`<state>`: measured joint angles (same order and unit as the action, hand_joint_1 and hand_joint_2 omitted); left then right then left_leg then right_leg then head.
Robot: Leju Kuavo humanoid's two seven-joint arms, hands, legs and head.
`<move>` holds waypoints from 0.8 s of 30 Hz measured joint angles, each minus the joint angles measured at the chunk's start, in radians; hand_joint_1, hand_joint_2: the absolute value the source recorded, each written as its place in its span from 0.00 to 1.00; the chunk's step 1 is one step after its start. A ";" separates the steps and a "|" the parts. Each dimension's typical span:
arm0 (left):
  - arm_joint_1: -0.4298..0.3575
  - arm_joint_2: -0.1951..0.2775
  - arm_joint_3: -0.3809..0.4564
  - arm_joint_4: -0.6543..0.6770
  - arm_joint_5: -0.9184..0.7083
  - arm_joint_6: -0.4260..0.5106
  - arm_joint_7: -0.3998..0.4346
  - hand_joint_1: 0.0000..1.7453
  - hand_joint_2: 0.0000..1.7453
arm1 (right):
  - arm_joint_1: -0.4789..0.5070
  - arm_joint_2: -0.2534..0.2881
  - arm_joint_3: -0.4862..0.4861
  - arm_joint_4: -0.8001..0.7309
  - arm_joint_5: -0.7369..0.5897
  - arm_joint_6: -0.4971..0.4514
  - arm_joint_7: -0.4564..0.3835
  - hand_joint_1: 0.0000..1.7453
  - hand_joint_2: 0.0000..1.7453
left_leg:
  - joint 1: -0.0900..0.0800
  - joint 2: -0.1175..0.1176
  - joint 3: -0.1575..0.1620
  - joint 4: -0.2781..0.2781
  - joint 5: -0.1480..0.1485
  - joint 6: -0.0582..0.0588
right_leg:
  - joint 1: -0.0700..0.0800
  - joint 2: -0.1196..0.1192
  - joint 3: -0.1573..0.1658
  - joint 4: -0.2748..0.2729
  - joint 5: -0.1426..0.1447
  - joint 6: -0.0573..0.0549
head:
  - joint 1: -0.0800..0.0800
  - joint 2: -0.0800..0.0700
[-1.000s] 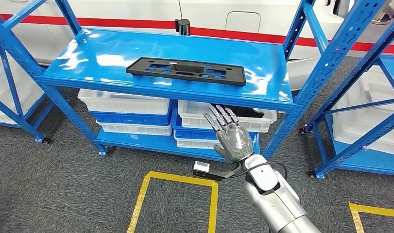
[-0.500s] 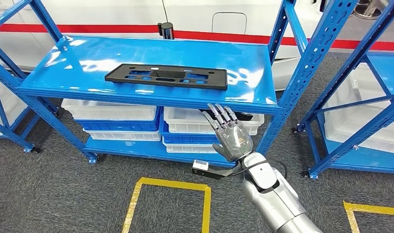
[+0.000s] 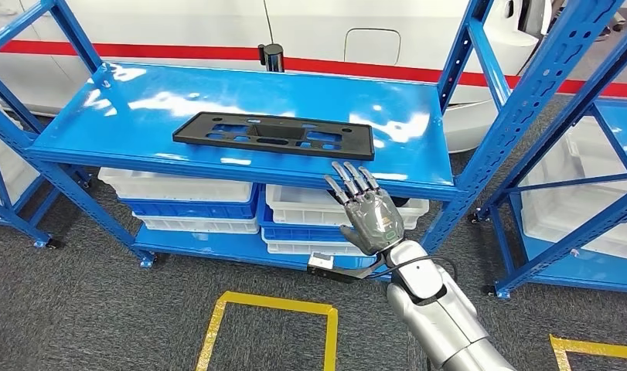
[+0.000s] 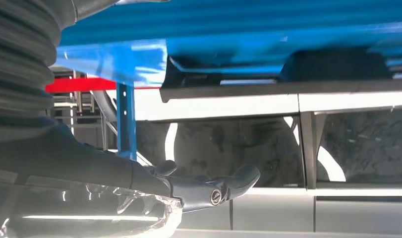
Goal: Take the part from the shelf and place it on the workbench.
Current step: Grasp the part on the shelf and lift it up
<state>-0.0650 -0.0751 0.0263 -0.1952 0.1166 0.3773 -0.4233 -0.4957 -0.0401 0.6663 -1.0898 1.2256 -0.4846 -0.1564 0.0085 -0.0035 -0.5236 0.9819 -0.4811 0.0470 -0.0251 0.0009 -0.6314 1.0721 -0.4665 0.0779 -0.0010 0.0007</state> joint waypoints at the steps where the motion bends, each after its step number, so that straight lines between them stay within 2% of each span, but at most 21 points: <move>1: -0.001 0.000 0.000 0.000 0.000 0.000 0.000 0.00 0.00 | -0.003 0.000 0.000 0.000 0.000 0.001 0.000 0.00 1.00 | 0.000 0.000 0.004 0.002 -0.008 -0.008 | 0.003 -0.006 0.016 -0.045 0.014 -0.007 | 0.001 0.000; 2: -0.001 0.000 0.000 0.000 0.000 0.000 -0.001 0.00 0.00 | -0.005 0.001 0.000 0.000 -0.001 0.003 0.000 0.00 1.00 | 0.000 0.002 0.005 0.004 -0.014 -0.015 | 0.006 -0.010 0.022 -0.062 0.019 -0.022 | 0.002 0.000; 4: -0.001 0.000 0.000 0.000 0.001 0.000 -0.001 0.00 0.00 | -0.010 0.003 -0.001 -0.002 -0.001 0.008 0.000 0.00 1.00 | -0.001 0.005 0.008 0.012 -0.022 -0.028 | 0.010 -0.011 0.028 -0.062 0.017 -0.058 | -0.001 0.000; 6: -0.003 0.001 0.000 0.000 0.001 0.000 -0.002 0.00 0.00 | -0.016 0.007 -0.002 -0.005 0.000 0.014 0.000 0.00 1.00 | 0.004 0.007 0.001 0.040 -0.037 -0.038 | 0.003 -0.007 0.039 -0.065 0.023 -0.078 | -0.005 0.000; 7: -0.004 0.002 0.000 0.000 0.001 0.000 -0.002 0.00 0.00 | -0.022 0.010 -0.001 -0.007 0.001 0.016 0.000 0.00 1.00 | 0.007 0.007 -0.018 0.076 -0.052 -0.042 | 0.001 -0.005 0.046 -0.067 0.022 -0.084 | -0.008 0.000; 8: -0.005 0.002 0.000 0.000 0.001 0.000 -0.002 0.00 0.00 | -0.028 0.014 -0.001 -0.008 0.002 0.019 0.000 0.00 1.00 | 0.009 0.006 -0.050 0.132 -0.073 -0.047 | 0.001 -0.004 0.051 -0.068 0.019 -0.089 | -0.010 0.000; 10: -0.004 0.002 -0.001 0.000 0.000 0.000 -0.003 0.00 0.00 | -0.036 0.020 0.000 -0.009 0.004 0.025 0.000 0.00 1.00 | 0.011 0.006 -0.133 0.255 -0.115 -0.054 | 0.004 -0.002 0.058 -0.068 0.012 -0.097 | -0.013 0.000; 11: -0.003 0.001 -0.001 0.000 0.000 0.000 -0.003 0.00 0.00 | -0.037 0.023 0.001 -0.009 0.005 0.027 0.001 0.00 1.00 | 0.012 0.006 -0.166 0.286 -0.121 -0.056 | 0.005 0.000 0.063 -0.068 0.007 -0.100 | -0.013 0.000; 12: -0.002 0.002 0.000 0.000 0.000 0.000 -0.003 0.00 0.00 | -0.038 0.026 0.001 -0.009 0.005 0.029 0.001 0.00 1.00 | 0.012 0.006 -0.183 0.284 -0.106 -0.056 | 0.006 0.001 0.068 -0.068 0.002 -0.100 | -0.013 0.000; 13: -0.001 0.002 0.000 0.000 0.000 0.000 -0.003 0.00 0.00 | -0.038 0.028 0.002 -0.009 0.006 0.030 0.001 0.00 1.00 | 0.012 0.006 -0.182 0.249 -0.072 -0.055 | 0.006 0.003 0.075 -0.068 -0.003 -0.099 | -0.013 0.000; 15: -0.002 0.003 0.000 0.000 -0.001 0.000 -0.003 0.00 0.00 | -0.042 0.034 0.002 -0.009 0.006 0.033 0.002 0.00 1.00 | 0.011 0.006 -0.144 0.121 0.020 -0.046 | 0.007 0.006 0.091 -0.068 -0.014 -0.094 | -0.013 0.000; 16: -0.003 0.003 0.000 0.000 -0.001 0.000 -0.002 0.00 0.00 | -0.045 0.037 0.002 -0.009 0.007 0.036 0.002 0.00 1.00 | 0.009 0.006 -0.128 0.073 0.037 -0.041 | 0.009 0.007 0.096 -0.068 -0.018 -0.090 | -0.013 0.000; 17: -0.004 0.004 0.000 0.000 -0.002 0.000 -0.002 0.00 0.00 | -0.048 0.041 0.003 -0.008 0.007 0.040 0.003 0.00 1.00 | 0.006 0.005 -0.117 0.044 0.042 -0.036 | 0.011 0.009 0.098 -0.069 -0.023 -0.085 | -0.012 0.000; 19: -0.005 0.003 0.000 0.000 -0.002 -0.001 -0.002 0.00 0.00 | -0.053 0.051 0.004 -0.008 0.010 0.046 0.006 0.00 1.00 | -0.002 0.004 -0.112 0.036 0.029 -0.025 | 0.013 0.011 0.098 -0.073 -0.030 -0.073 | -0.012 0.000; 21: -0.005 0.002 0.000 0.000 -0.001 -0.002 -0.002 0.00 0.00 | -0.056 0.063 0.006 -0.007 0.014 0.048 0.009 0.00 1.00 | 0.000 0.003 -0.093 0.022 0.049 -0.012 | 0.017 0.010 0.095 -0.059 -0.041 -0.064 | -0.011 0.000; 22: -0.006 0.002 0.000 0.000 -0.001 -0.002 -0.002 0.00 0.00 | -0.059 0.066 0.008 -0.007 0.015 0.048 0.010 0.00 1.00 | 0.002 0.003 -0.081 0.014 0.056 -0.006 | 0.019 0.008 0.082 -0.030 -0.053 -0.063 | -0.010 0.000; 23: -0.007 0.002 0.000 0.000 -0.001 -0.002 -0.002 0.00 0.00 | -0.060 0.069 0.009 -0.006 0.016 0.049 0.011 0.00 1.00 | 0.004 0.004 -0.072 0.008 0.059 0.000 | 0.019 0.007 0.056 0.021 -0.072 -0.065 | -0.008 0.000; 24: -0.008 0.002 0.000 0.000 -0.001 -0.002 -0.002 0.00 0.00 | -0.061 0.069 0.011 -0.005 0.016 0.049 0.011 0.00 1.00 | 0.002 0.004 -0.068 0.007 0.056 0.004 | 0.018 0.006 0.017 0.088 -0.095 -0.068 | -0.007 0.000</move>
<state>-0.0733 -0.0729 0.0263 -0.1949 0.1152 0.3750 -0.4250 -0.5564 0.0294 0.6772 -1.0948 1.2414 -0.4351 -0.1450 0.0104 0.0002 -0.5913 0.9886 -0.4251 0.0509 -0.0066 0.0073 -0.6140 1.1602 -0.5616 0.0100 -0.0085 0.0008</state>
